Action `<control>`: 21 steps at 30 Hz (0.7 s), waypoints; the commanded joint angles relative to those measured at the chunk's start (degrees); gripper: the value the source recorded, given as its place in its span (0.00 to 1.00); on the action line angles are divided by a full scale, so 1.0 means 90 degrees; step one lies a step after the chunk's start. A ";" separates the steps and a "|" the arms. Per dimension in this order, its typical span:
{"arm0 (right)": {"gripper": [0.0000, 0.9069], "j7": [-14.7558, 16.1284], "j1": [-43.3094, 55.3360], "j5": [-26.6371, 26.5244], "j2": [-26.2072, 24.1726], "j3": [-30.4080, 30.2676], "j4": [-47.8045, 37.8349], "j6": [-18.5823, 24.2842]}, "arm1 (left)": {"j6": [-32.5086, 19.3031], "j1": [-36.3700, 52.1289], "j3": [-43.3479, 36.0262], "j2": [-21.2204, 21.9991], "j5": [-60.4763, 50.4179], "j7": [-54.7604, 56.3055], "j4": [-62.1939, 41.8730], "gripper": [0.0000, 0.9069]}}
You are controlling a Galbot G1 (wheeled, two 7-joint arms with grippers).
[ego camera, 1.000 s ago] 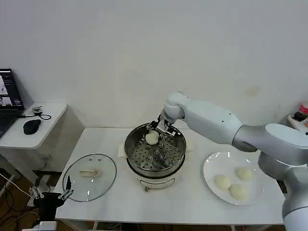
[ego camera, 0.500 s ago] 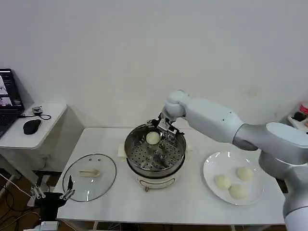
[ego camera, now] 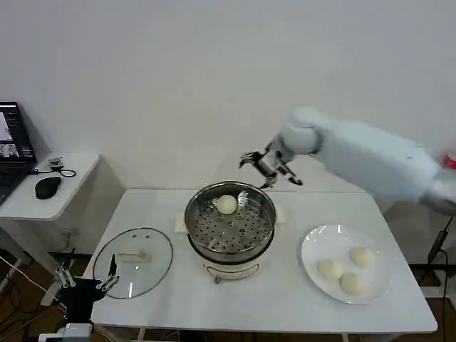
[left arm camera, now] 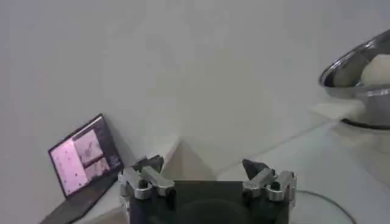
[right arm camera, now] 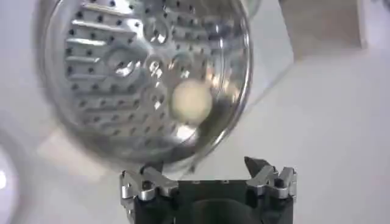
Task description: Take steamed baozi put them in steamer then cover it.
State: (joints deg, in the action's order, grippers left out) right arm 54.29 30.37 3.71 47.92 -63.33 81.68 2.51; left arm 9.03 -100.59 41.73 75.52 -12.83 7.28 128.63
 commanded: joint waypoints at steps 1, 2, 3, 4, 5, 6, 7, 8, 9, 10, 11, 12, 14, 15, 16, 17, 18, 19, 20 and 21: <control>1.00 -0.0012 -0.0312 -0.0224 -0.3672 -0.0315 0.2190 -0.1436 | 0.0025 0.0072 -0.0154 -0.0132 0.0033 -0.0009 -0.0031 1.00; 1.00 -0.0004 -0.0548 -0.0205 -0.3842 -0.0255 0.2283 -0.1445 | 0.0026 0.0109 -0.0193 -0.0147 0.0033 -0.0012 -0.0058 1.00; 1.00 0.0010 -0.0854 -0.0170 -0.4076 -0.0122 0.2387 -0.1481 | 0.0027 0.0143 -0.0233 -0.0164 0.0028 -0.0016 -0.0090 1.00; 1.00 0.0016 -0.1159 -0.0176 -0.4192 0.0089 0.2462 -0.1495 | 0.0029 0.0184 -0.0268 -0.0181 0.0022 -0.0019 -0.0116 1.00; 1.00 0.0024 -0.1488 -0.0189 -0.4297 0.0371 0.2512 -0.1533 | 0.0030 0.0218 -0.0289 -0.0191 0.0018 -0.0017 -0.0140 1.00; 1.00 0.0013 -0.1841 -0.0172 -0.4432 0.0701 0.2585 -0.1604 | 0.0039 0.0250 -0.0313 -0.0196 0.0014 -0.0020 -0.0163 1.00; 1.00 -0.0004 -0.2092 -0.0155 -0.4486 0.0732 0.2634 -0.1665 | 0.0041 0.0273 -0.0335 -0.0207 0.0016 -0.0021 -0.0176 1.00; 1.00 -0.0023 -0.2277 -0.0146 -0.4535 0.0762 0.2663 -0.1713 | 0.0043 0.0287 -0.0349 -0.0208 0.0009 -0.0024 -0.0184 1.00; 1.00 -0.0034 -0.2814 -0.0130 -0.4596 0.1017 0.2677 -0.1789 | 0.0045 0.0298 -0.0366 -0.0208 0.0004 -0.0025 -0.0184 1.00; 1.00 -0.0043 -0.3720 -0.0056 -0.4656 0.1823 0.2671 -0.1849 | 0.0044 0.0303 -0.0379 -0.0204 -0.0001 -0.0025 -0.0185 1.00; 1.00 -0.0069 -0.4031 0.0003 -0.4654 0.2065 0.2645 -0.1870 | 0.0045 0.0306 -0.0396 -0.0198 -0.0007 -0.0026 -0.0184 1.00; 1.00 -0.0078 -0.4409 0.0031 -0.4642 0.2415 0.2596 -0.1903 | 0.0045 0.0307 -0.0402 -0.0191 -0.0012 -0.0026 -0.0179 1.00; 1.00 -0.0107 -0.4961 0.0028 -0.4535 0.2874 0.2489 -0.1916 | 0.0045 0.0302 -0.0414 -0.0170 -0.0027 -0.0026 -0.0163 1.00; 1.00 -0.0113 -0.5017 0.0006 -0.4416 0.2875 0.2367 -0.1936 | 0.0045 0.0302 -0.0414 -0.0168 -0.0027 -0.0026 -0.0165 1.00; 1.00 -0.0129 -0.5065 -0.0014 -0.4264 0.2878 0.2274 -0.1935 | 0.0046 0.0294 -0.0412 -0.0163 -0.0040 -0.0027 -0.0162 1.00; 1.00 -0.0156 -0.5157 -0.0017 -0.4095 0.2903 0.2130 -0.1941 | 0.0046 0.0280 -0.0406 -0.0158 -0.0044 -0.0027 -0.0156 1.00; 1.00 -0.0164 -0.5187 -0.0008 -0.3961 0.2916 0.2060 -0.1944 | 0.0046 0.0279 -0.0404 -0.0159 -0.0043 -0.0027 -0.0160 1.00; 1.00 -0.0178 -0.5214 0.0007 -0.3811 0.2920 0.1895 -0.1948 | 0.0046 0.0269 -0.0392 -0.0158 -0.0048 -0.0032 -0.0156 1.00; 1.00 -0.0189 -0.5238 0.0024 -0.3597 0.2919 0.1778 -0.1952 | 0.0046 0.0257 -0.0383 -0.0154 -0.0054 -0.0031 -0.0147 1.00; 1.00 -0.0195 -0.5252 0.0075 -0.3364 0.2916 0.1613 -0.1946 | 0.0050 0.0252 -0.0378 -0.0150 -0.0061 -0.0032 -0.0141 1.00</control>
State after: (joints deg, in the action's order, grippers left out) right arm 53.16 1.84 3.45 14.93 -48.58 99.96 -12.04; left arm 9.44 -98.59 38.68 74.38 -13.42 7.01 127.40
